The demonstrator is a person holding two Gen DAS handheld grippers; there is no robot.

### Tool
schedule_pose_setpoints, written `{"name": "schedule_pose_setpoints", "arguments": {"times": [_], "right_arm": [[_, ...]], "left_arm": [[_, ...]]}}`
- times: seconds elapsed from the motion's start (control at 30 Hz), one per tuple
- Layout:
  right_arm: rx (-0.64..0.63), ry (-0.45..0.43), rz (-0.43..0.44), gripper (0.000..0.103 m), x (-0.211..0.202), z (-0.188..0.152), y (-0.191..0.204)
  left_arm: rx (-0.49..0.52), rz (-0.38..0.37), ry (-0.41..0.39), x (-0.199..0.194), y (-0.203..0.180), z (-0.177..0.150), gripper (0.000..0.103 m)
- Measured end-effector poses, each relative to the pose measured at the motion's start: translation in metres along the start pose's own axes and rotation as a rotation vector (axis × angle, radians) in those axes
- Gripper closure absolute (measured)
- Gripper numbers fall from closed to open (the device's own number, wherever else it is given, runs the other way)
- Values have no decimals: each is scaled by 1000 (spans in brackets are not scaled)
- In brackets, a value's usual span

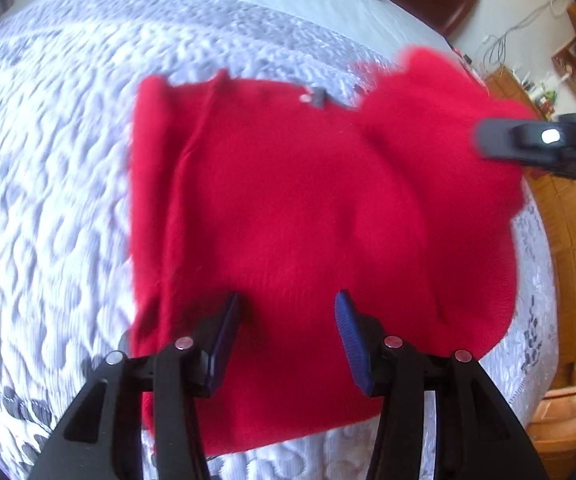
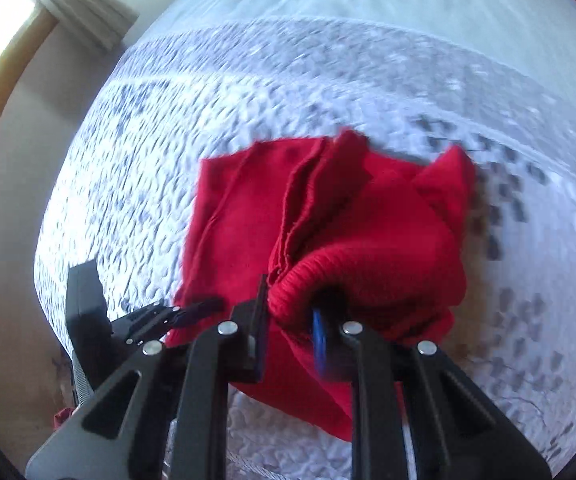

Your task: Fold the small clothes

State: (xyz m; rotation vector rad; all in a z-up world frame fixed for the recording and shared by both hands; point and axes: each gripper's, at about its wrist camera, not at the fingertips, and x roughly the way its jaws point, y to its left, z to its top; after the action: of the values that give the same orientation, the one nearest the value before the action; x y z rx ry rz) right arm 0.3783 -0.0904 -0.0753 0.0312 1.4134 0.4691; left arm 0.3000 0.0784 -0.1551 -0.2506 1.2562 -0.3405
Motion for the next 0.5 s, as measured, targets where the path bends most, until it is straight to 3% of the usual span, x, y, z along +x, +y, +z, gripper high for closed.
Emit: {"name": "schedule_pose_setpoints", "arguments": {"times": [0.1, 0.13, 0.2, 0.3, 0.33, 0.5], "right_arm": [[-7, 31, 78, 76, 18, -3, 15], [-12, 16, 95, 67, 15, -5, 15], [-32, -34, 76, 61, 1, -13, 7], [-9, -58, 65, 52, -14, -30, -23], [0, -48, 84, 45, -15, -37, -33], [-8, -31, 106, 34, -9, -74, -62]], "left_arm": [[-26, -51, -6, -4, 8, -5, 53], [-21, -58, -5, -5, 9, -6, 53], [0, -60, -4, -6, 8, -7, 53], [4, -64, 1, -7, 6, -8, 53], [-4, -78, 3, -8, 5, -8, 53], [-37, -165, 16, -7, -5, 2, 53]]}}
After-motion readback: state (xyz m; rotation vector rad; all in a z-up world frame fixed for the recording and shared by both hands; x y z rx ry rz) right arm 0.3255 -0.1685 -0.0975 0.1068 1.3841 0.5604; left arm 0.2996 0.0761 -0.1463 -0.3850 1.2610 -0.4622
